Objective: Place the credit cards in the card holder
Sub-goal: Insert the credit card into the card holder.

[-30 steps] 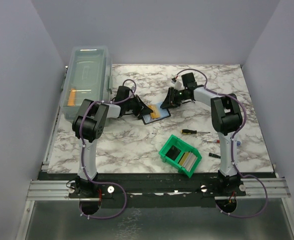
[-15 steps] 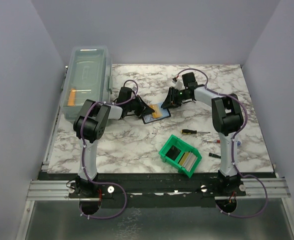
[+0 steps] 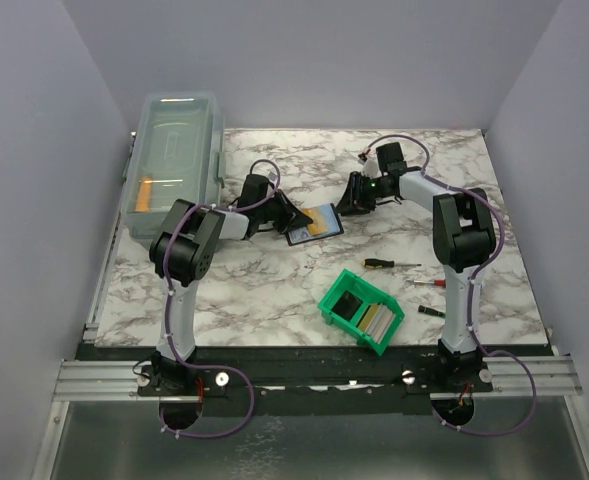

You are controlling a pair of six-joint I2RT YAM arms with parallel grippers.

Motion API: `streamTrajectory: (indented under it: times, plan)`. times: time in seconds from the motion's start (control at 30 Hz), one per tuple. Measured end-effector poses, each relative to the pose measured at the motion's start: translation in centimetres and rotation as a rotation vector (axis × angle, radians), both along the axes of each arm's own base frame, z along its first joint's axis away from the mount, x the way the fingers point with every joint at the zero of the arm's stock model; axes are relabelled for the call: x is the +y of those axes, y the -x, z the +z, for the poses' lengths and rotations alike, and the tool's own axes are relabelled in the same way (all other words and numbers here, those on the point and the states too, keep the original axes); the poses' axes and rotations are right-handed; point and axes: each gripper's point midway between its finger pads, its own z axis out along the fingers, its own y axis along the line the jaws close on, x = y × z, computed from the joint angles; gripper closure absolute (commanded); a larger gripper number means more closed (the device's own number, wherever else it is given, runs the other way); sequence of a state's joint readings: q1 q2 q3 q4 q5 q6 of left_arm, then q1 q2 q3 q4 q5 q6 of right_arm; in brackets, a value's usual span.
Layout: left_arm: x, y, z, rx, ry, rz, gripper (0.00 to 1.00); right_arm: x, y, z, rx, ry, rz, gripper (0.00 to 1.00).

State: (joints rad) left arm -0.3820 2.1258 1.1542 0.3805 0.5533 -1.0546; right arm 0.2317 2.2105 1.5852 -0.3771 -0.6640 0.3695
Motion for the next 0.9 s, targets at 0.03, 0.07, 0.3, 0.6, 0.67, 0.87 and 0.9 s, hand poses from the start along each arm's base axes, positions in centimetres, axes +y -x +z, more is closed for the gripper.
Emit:
streamTrajectory:
  times: [0.03,0.07,0.3,0.6,0.67,0.87,0.9]
  plan:
    - [-0.1,0.0,0.0,-0.001,0.002,-0.005,1.0,-0.1,0.0,0.0,-0.002,0.0,0.002,0.67]
    - [-0.1,0.0,0.1,-0.003,0.004,-0.009,1.0,-0.1,0.0,0.0,-0.001,-0.003,0.004,0.68]
    - [-1.0,0.0,0.6,-0.048,0.006,-0.071,1.0,0.9,0.6,0.0,0.006,-0.054,0.049,0.74]
    - [-2.2,0.0,0.8,-0.043,0.05,-0.154,1.0,1.2,0.7,-0.2,0.01,-0.089,0.069,0.8]
    - [-2.3,0.3,0.9,-0.039,0.058,-0.168,1.0,1.3,0.7,-0.3,0.011,-0.09,0.072,0.8]
    - [-2.5,0.2,0.5,-0.007,0.072,-0.173,0.87,1.3,0.7,-0.4,0.012,-0.094,0.074,0.83]
    - [-2.5,0.1,0.4,0.001,0.074,-0.167,0.8,1.3,0.7,-0.4,0.012,-0.094,0.074,0.83]
